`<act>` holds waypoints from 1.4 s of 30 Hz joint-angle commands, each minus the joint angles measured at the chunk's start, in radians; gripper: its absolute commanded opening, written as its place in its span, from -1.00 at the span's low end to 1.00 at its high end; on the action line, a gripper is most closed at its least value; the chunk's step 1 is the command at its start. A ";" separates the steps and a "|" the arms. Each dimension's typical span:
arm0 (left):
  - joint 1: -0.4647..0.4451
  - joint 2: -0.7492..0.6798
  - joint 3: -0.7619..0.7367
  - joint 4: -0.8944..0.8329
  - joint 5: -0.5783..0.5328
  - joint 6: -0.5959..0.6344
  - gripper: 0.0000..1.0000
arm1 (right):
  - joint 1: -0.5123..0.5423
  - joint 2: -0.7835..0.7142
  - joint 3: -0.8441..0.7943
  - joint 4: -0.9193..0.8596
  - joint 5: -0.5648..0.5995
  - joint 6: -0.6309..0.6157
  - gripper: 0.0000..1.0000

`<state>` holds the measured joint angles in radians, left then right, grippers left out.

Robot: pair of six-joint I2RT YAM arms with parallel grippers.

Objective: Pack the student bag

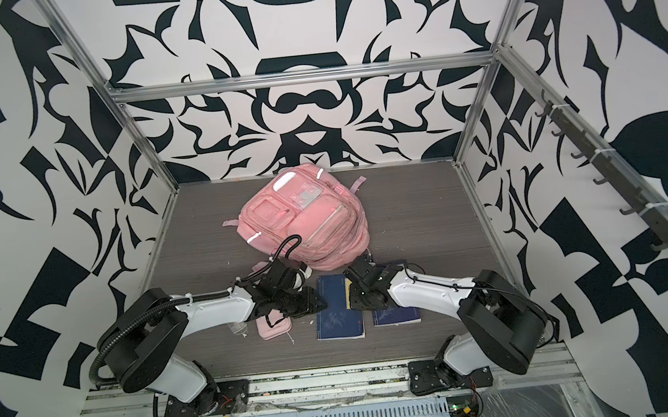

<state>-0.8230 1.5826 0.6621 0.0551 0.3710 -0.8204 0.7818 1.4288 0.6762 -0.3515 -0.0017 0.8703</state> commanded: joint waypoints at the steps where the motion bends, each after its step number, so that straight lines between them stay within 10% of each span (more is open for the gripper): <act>1: -0.030 -0.052 0.018 0.143 0.135 0.017 -0.28 | 0.028 0.060 -0.005 0.026 -0.058 0.006 -0.73; 26: -0.038 -0.092 0.016 0.165 0.115 0.019 -0.37 | 0.042 0.085 0.000 0.032 -0.067 -0.003 -0.70; 42: 0.028 -0.154 0.022 0.139 0.176 0.044 -1.00 | 0.031 -0.196 0.068 -0.075 0.011 -0.029 -0.29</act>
<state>-0.8261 1.4757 0.6556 0.1455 0.4789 -0.7853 0.8120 1.3258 0.6994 -0.3935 -0.0036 0.8543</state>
